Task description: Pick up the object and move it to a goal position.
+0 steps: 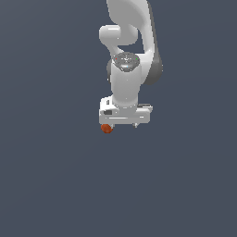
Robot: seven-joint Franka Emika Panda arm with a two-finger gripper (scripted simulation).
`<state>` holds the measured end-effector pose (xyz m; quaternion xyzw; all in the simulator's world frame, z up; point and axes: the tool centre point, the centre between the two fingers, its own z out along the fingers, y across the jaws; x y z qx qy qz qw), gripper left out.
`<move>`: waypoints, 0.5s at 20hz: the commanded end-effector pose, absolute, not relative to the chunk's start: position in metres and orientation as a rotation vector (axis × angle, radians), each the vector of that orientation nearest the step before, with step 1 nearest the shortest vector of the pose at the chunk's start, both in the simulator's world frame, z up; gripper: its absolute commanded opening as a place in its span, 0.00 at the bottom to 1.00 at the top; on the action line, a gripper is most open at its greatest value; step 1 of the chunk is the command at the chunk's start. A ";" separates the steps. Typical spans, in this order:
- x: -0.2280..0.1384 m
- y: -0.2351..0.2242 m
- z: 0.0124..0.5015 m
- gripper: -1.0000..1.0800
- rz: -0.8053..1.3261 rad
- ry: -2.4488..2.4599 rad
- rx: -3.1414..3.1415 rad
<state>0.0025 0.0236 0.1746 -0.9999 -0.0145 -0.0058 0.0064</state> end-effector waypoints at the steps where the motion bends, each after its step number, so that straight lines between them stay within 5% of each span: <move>1: 0.003 0.024 0.175 0.96 -0.018 -0.045 -3.128; 10: 0.008 -0.010 0.188 0.96 -0.059 0.088 -3.123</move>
